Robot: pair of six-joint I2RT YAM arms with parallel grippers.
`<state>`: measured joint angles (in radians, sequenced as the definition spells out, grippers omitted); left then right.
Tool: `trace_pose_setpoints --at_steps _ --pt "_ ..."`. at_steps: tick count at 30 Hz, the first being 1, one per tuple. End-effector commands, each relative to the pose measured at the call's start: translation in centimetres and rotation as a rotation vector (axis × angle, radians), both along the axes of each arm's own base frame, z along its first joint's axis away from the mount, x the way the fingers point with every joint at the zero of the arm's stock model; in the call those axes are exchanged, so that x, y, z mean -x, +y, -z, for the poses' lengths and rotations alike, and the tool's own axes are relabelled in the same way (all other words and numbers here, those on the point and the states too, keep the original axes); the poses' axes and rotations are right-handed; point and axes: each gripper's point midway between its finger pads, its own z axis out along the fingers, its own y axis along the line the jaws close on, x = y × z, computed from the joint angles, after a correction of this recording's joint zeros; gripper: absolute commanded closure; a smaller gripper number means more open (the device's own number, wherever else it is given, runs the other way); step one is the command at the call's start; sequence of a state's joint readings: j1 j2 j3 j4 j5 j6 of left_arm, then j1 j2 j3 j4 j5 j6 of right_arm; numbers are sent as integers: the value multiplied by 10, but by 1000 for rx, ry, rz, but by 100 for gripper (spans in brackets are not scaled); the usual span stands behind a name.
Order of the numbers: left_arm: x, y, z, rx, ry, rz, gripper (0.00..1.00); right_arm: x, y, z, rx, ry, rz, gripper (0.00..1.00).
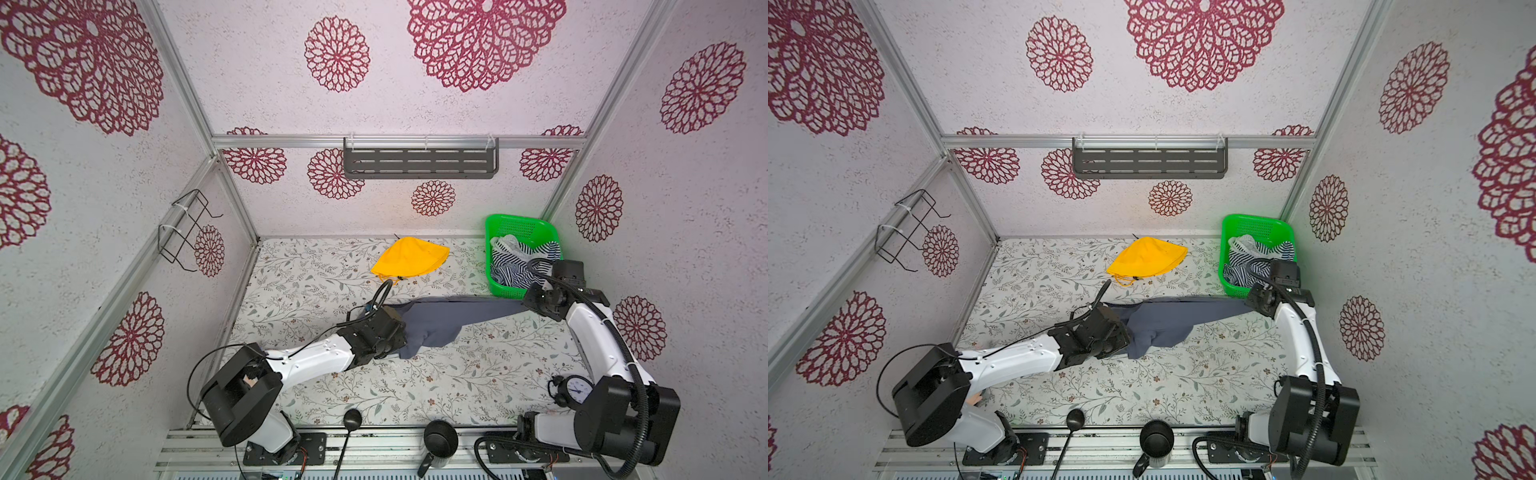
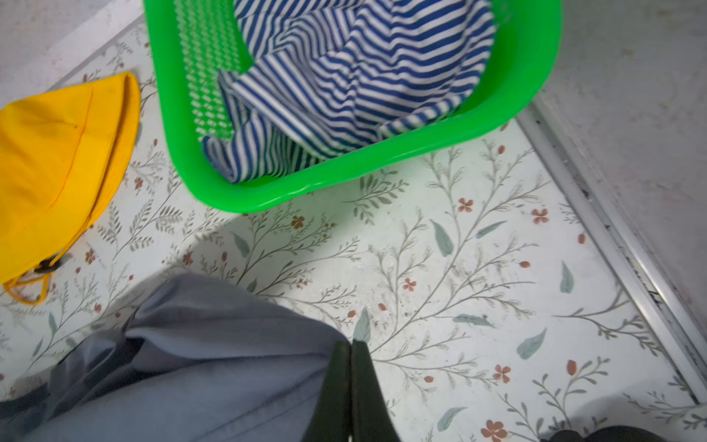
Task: Fold and stack tank tops
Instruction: Smooth out the tank top at the center of the table.
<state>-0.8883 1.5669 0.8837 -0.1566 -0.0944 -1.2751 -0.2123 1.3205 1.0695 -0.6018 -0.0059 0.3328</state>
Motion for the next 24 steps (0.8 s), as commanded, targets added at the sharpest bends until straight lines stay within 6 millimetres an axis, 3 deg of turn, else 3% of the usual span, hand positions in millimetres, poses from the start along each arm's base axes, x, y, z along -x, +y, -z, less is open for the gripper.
trace_pose_setpoints --at_steps 1,10,14,16,24 --pt "5 -21 -2 23 17 21 51 2 -26 -12 22 -66 73 100" --pt "18 -31 22 -89 51 87 51 1 -23 -1 -25 -72 49 100" --pt "19 -35 33 -107 76 98 71 0 -21 -4 -34 -83 41 100" --pt "18 -30 34 -131 68 88 73 0 -20 -6 -33 -90 38 100" --pt "27 -12 41 -242 89 117 50 -1 -21 -8 -38 -96 36 100"
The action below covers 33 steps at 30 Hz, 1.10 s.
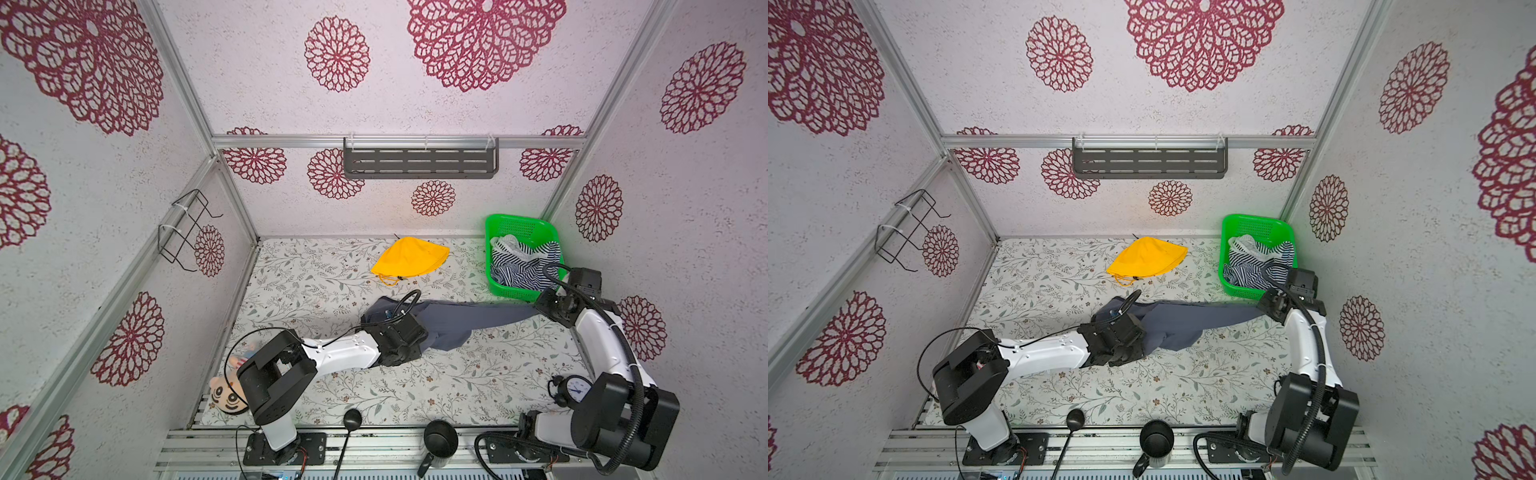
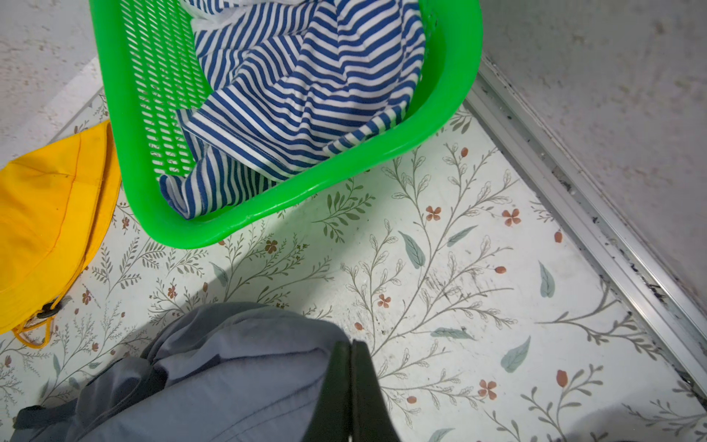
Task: Fold and stack tank tops
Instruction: Smooth out the tank top at the center of the table.
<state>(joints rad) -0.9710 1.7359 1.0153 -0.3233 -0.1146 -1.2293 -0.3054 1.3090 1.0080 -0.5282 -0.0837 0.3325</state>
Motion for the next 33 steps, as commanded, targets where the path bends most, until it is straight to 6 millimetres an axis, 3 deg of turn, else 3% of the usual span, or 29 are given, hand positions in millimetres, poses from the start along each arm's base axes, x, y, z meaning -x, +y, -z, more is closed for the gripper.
trace_pose_setpoints --at_steps 1,6,9,15,18,22,30,33 --pt "3 6 1 -49 1 17 49 -4 -2 -17 17 -58 -11 100" --pt "2 1 8 -60 9 36 47 -3 -2 -21 21 -68 -10 100" --pt "2 2 16 -60 30 33 52 -3 0 -24 16 -79 -16 100" --pt "-2 4 19 -61 26 3 86 -5 5 -33 -9 -116 -24 100" --pt "-10 15 12 -93 -16 -30 99 -5 7 -39 -9 -127 -32 100" --pt "-29 30 -19 -124 -106 -21 100 -7 14 -46 -31 -152 -68 100" --pt "-56 49 -109 -119 -273 17 100 -11 38 -71 -106 -228 -172 100" --pt "-63 66 -144 -115 -340 -7 100 -10 50 -78 -141 -255 -220 100"
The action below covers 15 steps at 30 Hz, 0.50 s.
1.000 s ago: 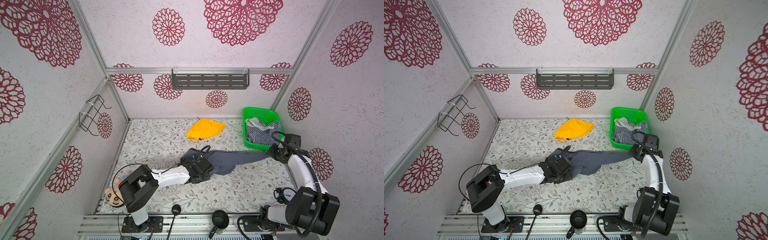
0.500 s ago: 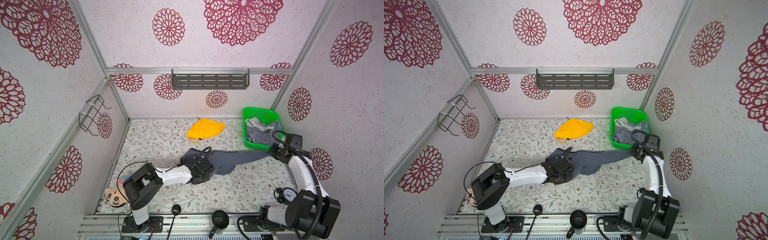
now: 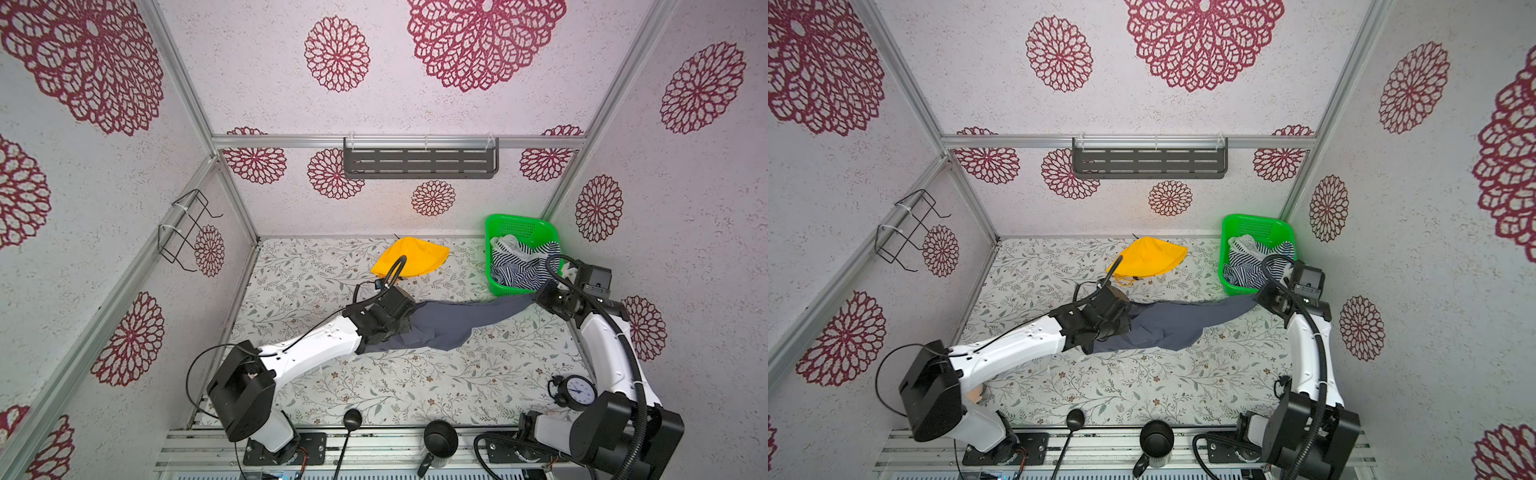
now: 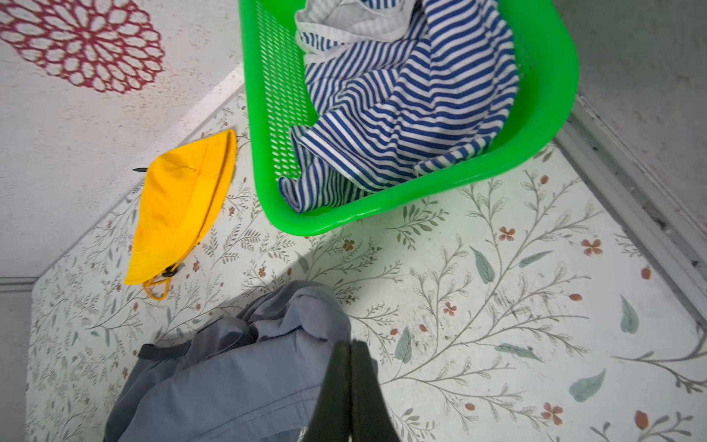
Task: Fold and stack tank tops
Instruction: Smooth out the tank top at the center of the table.
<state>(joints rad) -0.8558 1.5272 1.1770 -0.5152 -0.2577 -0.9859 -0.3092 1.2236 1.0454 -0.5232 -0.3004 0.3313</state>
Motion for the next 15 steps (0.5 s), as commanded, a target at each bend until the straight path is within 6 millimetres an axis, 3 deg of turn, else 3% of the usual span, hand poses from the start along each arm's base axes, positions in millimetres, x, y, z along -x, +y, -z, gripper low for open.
trace_pose_setpoints --at_steps 1,5,10,15 --pt "-9 33 -36 -68 -85 -24 100 -2 22 -31 -38 -98 -105 100" --pt "-27 84 -100 -106 -216 -87 100 -9 57 -61 -100 -163 -222 100" --pt "-54 151 -195 -174 -392 -157 100 -29 148 -129 -162 -340 -490 100" --pt "-71 206 -293 -255 -622 -242 100 -57 166 -218 -191 -627 -551 100"
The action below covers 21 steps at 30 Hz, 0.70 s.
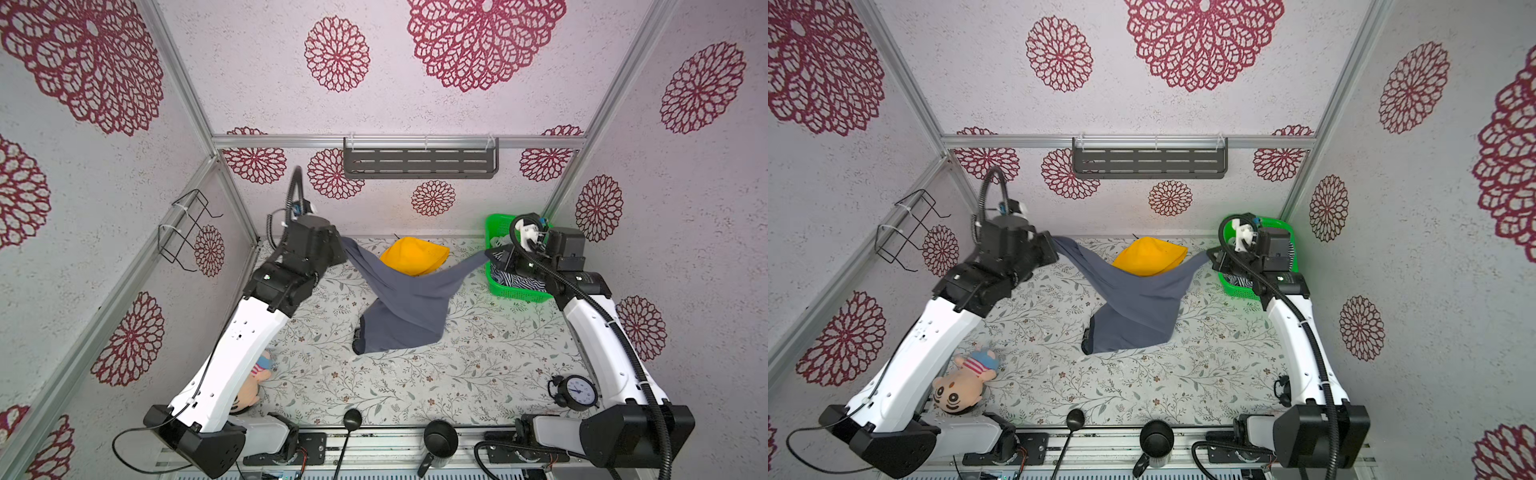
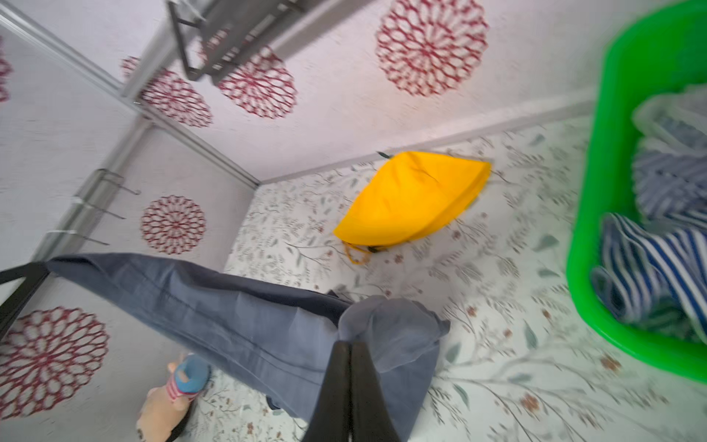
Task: Fold and stack tank tops
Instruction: Smooth out the tank top at the center of the table.
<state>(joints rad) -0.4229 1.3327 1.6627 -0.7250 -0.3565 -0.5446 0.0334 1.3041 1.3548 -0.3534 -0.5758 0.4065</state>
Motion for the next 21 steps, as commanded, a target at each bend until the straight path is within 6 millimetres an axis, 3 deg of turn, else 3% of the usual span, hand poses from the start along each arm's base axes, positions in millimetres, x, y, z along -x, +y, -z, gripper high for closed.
trace_pose_setpoints --at_steps 1,7,13,17,21 --pt "0 37 -65 -158 -147 -45 100 -16 7 -94 -115 -310 -53 100" --pt "14 71 -164 -213 -361 -124 100 -14 -1 -208 -150 -687 -13 100" --pt "72 75 -240 -167 -563 -84 100 27 -6 -288 -87 -896 8 100" --pt "114 80 -259 -92 -660 -58 100 57 -11 -322 -41 -970 36 100" --pt "137 86 -259 -77 -677 -54 100 70 -11 -333 -46 -966 33 100"
